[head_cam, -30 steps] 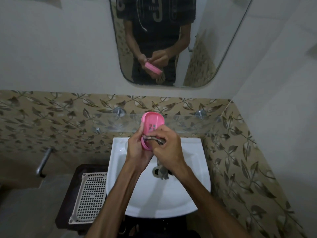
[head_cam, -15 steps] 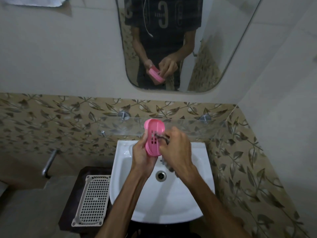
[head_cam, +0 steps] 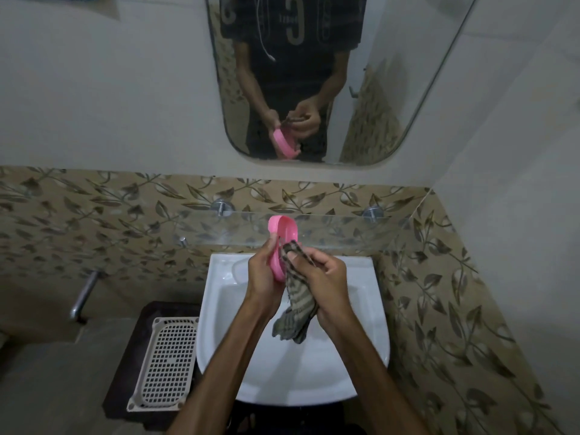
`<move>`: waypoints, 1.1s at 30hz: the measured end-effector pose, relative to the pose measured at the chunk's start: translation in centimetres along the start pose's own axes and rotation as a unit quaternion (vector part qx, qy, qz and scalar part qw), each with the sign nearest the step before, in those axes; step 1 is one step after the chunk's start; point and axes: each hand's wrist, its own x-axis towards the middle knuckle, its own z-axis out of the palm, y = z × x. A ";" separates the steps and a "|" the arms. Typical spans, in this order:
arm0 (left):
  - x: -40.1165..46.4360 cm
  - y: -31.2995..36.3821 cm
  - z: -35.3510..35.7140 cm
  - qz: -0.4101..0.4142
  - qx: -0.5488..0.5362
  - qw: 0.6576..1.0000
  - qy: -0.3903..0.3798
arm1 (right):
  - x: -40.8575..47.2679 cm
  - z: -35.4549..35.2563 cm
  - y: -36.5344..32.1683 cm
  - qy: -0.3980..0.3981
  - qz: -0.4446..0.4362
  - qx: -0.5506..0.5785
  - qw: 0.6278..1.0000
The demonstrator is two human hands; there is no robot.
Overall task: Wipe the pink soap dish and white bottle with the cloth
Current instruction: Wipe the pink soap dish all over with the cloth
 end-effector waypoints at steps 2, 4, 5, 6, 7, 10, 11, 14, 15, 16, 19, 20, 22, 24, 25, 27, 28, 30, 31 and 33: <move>0.2 0.0 -0.1 0.006 0.009 1.000 0.019 | -0.2 -0.2 -0.2 -0.003 -0.036 -0.026 0.999; 0.3 0.0 -0.3 0.005 0.028 0.999 0.036 | -0.8 -0.1 0.0 -0.027 -0.111 -0.125 0.985; 0.3 0.0 -0.3 0.005 0.043 0.998 0.042 | -1.0 0.0 0.3 -0.031 -0.156 -0.183 0.970; 0.3 -0.1 -0.3 0.002 0.056 0.997 0.045 | -1.3 0.0 0.7 -0.027 -0.198 -0.237 0.951; 0.3 -0.1 -0.2 -0.004 0.067 0.997 0.049 | -1.5 0.0 1.0 -0.018 -0.235 -0.283 0.930; 0.1 -0.2 -0.2 -0.018 0.092 0.993 0.068 | -2.0 0.2 1.1 0.001 -0.288 -0.355 0.889; 0.1 -0.2 0.0 -0.018 0.105 0.992 0.072 | -1.8 0.3 0.8 0.001 -0.291 -0.363 0.885; 0.1 -0.5 0.5 0.001 0.174 0.983 0.059 | 0.4 1.1 -1.4 0.030 -0.269 -0.368 0.890; -0.2 -0.7 0.8 0.004 0.190 0.980 0.053 | 1.2 1.2 -2.2 0.038 -0.257 -0.370 0.892; -0.3 -0.8 0.9 0.003 0.197 0.979 0.053 | 1.6 1.2 -2.6 0.037 -0.248 -0.373 0.893; -0.4 -0.3 0.5 -0.002 0.207 0.976 0.066 | -0.6 0.8 -1.6 -0.002 -0.244 -0.397 0.885; -0.3 -0.2 0.3 0.000 0.209 0.976 0.068 | -1.4 0.7 -1.2 -0.013 -0.260 -0.402 0.878; -0.1 -0.3 0.5 0.017 0.229 0.971 0.066 | -0.7 0.9 -1.6 0.008 -0.274 -0.395 0.877; -0.4 -0.7 0.8 0.046 0.248 0.965 0.070 | 1.1 1.5 -2.7 0.041 -0.267 -0.385 0.882; -0.5 -0.8 0.8 0.055 0.251 0.964 0.071 | 1.3 1.7 -2.9 0.043 -0.265 -0.383 0.884; -0.6 -0.3 0.4 0.042 0.228 0.970 0.072 | -0.3 1.7 -1.8 0.025 -0.263 -0.392 0.881; -0.4 -0.1 0.1 0.035 0.204 0.976 0.073 | -1.7 1.5 -0.9 0.003 -0.268 -0.403 0.875; -0.2 -0.3 -0.4 0.034 0.197 0.977 0.078 | -2.5 0.9 -0.3 -0.016 -0.271 -0.393 0.879; -0.5 -0.4 -0.2 0.035 0.226 0.970 0.082 | -1.4 0.8 -0.7 0.001 -0.265 -0.390 0.882; -0.9 -0.8 0.0 0.052 0.280 0.955 0.080 | 0.9 1.0 -2.2 0.034 -0.267 -0.389 0.881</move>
